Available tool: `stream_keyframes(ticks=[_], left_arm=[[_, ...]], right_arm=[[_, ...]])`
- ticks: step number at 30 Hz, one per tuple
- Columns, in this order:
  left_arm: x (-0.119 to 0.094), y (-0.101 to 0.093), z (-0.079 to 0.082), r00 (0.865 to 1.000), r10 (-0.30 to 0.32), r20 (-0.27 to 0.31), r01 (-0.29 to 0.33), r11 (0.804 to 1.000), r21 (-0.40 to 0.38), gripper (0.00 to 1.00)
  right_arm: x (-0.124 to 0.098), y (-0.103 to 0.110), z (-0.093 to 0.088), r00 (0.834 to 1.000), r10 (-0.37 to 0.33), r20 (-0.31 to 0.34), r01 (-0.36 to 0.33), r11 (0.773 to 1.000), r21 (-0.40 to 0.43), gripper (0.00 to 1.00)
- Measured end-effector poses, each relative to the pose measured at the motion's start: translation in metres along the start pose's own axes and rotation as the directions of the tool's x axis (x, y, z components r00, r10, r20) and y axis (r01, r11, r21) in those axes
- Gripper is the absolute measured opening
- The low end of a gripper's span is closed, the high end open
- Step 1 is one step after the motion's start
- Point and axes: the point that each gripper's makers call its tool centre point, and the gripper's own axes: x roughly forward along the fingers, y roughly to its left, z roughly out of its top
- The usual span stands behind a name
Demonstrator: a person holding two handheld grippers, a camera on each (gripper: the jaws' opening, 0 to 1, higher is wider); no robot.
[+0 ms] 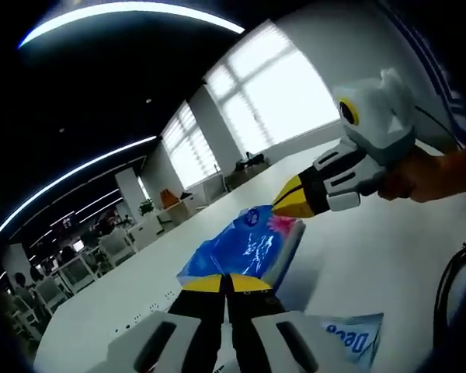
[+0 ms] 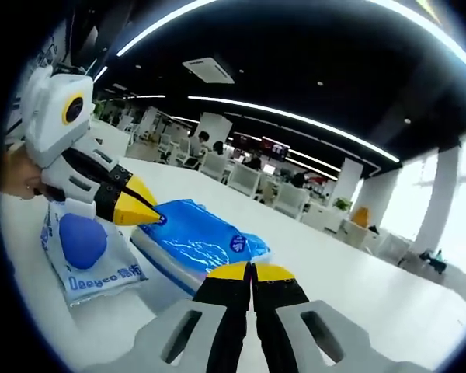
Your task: Arrange the tabletop items into an orderly group along one side of the table until the central work area is clear of visible clutter.
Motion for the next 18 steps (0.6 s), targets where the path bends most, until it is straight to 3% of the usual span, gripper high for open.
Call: stream_keyframes(ticks=[10,18], left_arm=[[-0.005,-0.019,0.017,0.999,-0.026,0.018,0.026,1.000,0.015,0.00],[-0.009,-0.039,0.028,0.999,-0.038,0.034,0.037,0.999,0.040,0.00]], right_arm=[[-0.009,-0.017,-0.001,1.000,-0.027,0.009,0.027,1.000,-0.011,0.00],[-0.035,-0.023,-0.001,0.999,-0.050,0.019,0.051,0.999,-0.009,0.00]])
